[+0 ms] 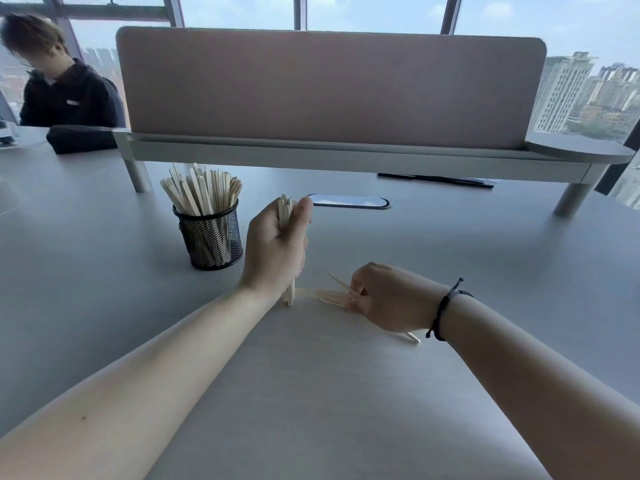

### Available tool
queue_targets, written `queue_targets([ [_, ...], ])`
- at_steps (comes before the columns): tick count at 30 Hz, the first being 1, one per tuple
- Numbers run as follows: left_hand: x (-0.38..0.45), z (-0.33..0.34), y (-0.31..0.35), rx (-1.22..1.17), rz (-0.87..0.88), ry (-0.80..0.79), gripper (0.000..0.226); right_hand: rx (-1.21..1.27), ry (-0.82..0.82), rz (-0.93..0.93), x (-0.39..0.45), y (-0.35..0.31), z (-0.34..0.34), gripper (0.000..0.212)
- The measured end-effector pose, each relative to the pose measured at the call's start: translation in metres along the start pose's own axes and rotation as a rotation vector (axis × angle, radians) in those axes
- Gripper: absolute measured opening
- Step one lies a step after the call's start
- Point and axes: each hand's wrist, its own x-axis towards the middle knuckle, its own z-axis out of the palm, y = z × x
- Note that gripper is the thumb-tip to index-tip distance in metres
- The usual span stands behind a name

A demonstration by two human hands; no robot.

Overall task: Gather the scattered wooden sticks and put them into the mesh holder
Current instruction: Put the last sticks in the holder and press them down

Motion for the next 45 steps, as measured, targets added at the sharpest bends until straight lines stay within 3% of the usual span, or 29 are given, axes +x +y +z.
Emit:
queue_targets([
  [9,-0.002,-0.001,-0.003,-0.020,-0.055,0.020,0.046,-0.252,0.140,-0.103,-0.006,-0.012,0.011,0.007],
  [16,0.000,-0.002,-0.004,-0.016,-0.056,0.020,0.043,-0.005,0.158,-0.065,-0.001,-0.006,0.009,0.013],
  [34,0.005,-0.004,0.002,0.006,-0.102,0.162,0.054,-0.092,0.294,-0.054,0.007,0.008,0.024,0.004],
  [39,0.012,-0.007,0.012,-0.097,-0.225,0.283,0.058,0.005,0.346,0.000,0.007,0.009,0.013,0.034],
  [42,0.010,-0.005,0.011,-0.137,-0.266,0.276,0.059,0.234,0.359,0.025,0.010,0.005,0.001,0.053],
  [45,0.005,0.002,0.014,-0.104,-0.275,0.225,0.055,0.563,0.381,0.110,0.016,-0.004,-0.009,0.058],
])
